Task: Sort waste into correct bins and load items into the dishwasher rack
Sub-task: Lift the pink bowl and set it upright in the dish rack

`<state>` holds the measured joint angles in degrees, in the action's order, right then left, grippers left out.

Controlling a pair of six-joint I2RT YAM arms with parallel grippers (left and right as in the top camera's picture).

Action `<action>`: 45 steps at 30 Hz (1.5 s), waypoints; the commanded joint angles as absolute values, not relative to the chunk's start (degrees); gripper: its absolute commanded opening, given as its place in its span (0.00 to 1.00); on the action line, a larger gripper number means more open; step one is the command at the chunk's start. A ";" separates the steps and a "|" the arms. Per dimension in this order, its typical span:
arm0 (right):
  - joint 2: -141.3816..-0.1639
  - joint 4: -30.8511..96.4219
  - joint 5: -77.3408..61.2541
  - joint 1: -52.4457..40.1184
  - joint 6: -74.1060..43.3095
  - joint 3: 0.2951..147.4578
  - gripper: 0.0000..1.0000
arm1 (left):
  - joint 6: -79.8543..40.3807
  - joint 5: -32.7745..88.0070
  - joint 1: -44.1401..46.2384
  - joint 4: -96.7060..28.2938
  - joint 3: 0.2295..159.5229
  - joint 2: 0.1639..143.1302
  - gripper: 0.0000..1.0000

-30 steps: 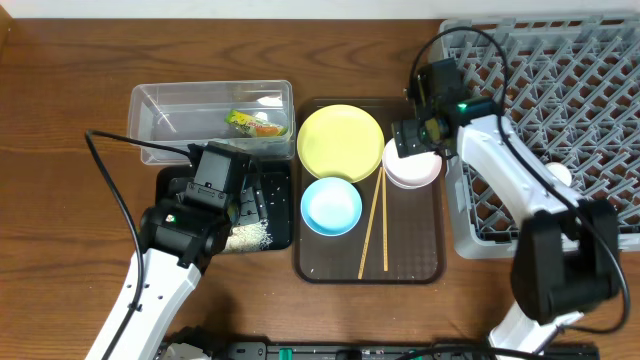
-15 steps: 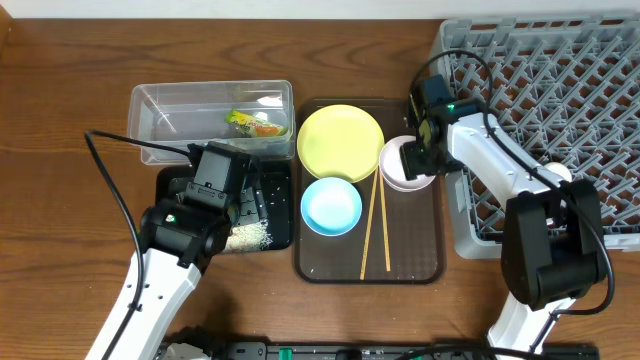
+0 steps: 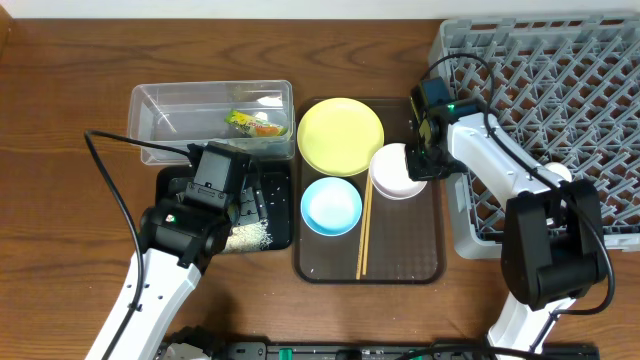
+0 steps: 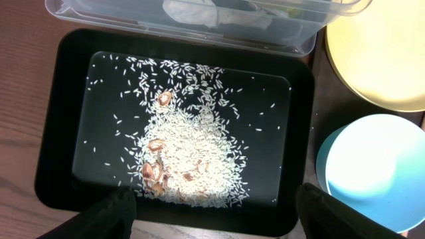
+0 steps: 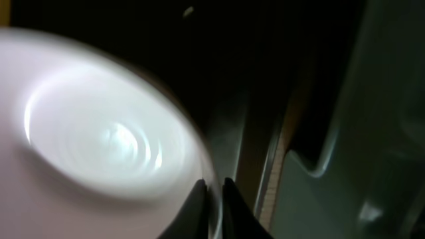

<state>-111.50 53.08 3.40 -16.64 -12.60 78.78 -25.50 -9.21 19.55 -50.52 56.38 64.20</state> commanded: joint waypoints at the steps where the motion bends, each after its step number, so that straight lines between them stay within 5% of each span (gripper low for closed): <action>1: -112.18 53.19 5.45 -16.86 -15.88 78.94 0.01 | -25.63 -9.69 19.31 -50.54 57.60 64.40 0.79; 16: -97.27 49.93 10.52 -14.70 -11.05 83.90 0.01 | -25.61 -9.69 19.31 -50.52 57.60 64.40 0.79; 31: -96.01 13.10 46.72 -11.60 3.51 83.88 0.02 | -25.61 -9.69 19.31 -50.50 57.60 64.40 0.80; 45: -113.06 -17.85 58.85 -7.55 18.94 83.90 0.01 | -25.61 -9.69 19.31 -50.50 57.60 64.40 0.80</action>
<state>-110.80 -15.81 53.65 -8.36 16.01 83.61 -25.47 -9.21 19.55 -50.37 56.40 64.23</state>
